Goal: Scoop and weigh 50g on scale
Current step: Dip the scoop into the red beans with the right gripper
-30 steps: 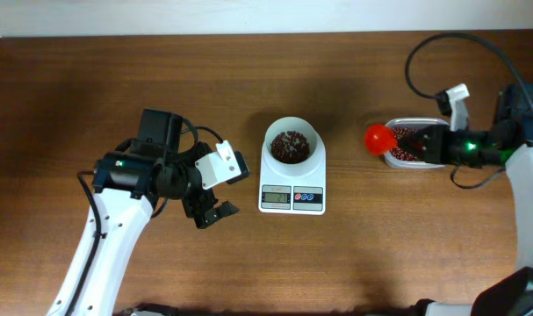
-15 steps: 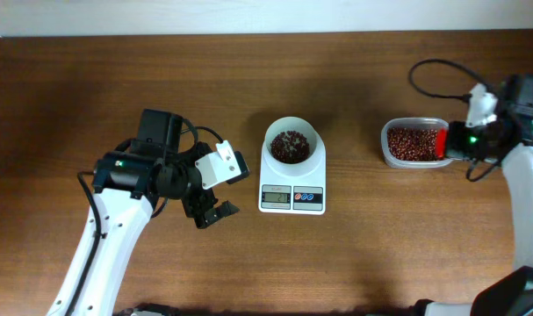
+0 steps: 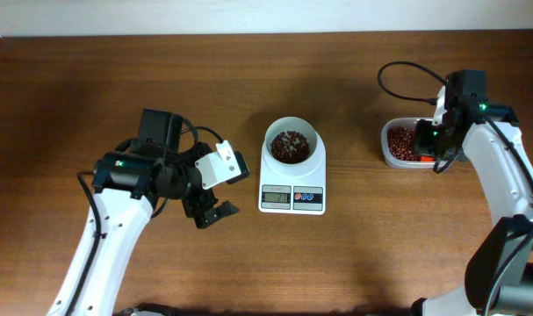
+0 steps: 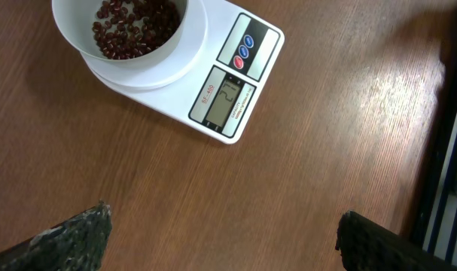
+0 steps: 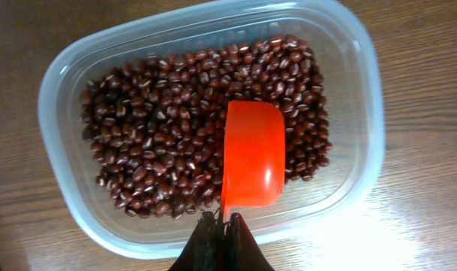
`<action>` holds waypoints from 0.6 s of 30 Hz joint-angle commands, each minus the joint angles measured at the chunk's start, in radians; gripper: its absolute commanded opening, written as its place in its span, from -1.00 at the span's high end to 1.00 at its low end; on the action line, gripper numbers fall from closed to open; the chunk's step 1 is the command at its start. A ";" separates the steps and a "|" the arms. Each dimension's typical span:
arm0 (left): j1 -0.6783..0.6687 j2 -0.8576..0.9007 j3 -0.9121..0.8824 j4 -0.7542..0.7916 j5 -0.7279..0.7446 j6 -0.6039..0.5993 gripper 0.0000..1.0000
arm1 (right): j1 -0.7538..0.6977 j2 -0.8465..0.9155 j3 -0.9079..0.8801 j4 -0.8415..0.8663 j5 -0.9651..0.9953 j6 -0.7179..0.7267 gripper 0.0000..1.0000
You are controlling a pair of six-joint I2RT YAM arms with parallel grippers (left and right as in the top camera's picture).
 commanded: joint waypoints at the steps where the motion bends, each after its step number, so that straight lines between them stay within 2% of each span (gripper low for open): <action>1: -0.004 -0.002 -0.003 0.002 0.018 0.016 -0.98 | 0.005 0.010 0.000 -0.004 -0.071 0.014 0.92; 18: -0.004 -0.002 -0.003 0.002 0.018 0.016 -0.98 | 0.005 0.072 -0.001 0.000 -0.271 0.006 0.92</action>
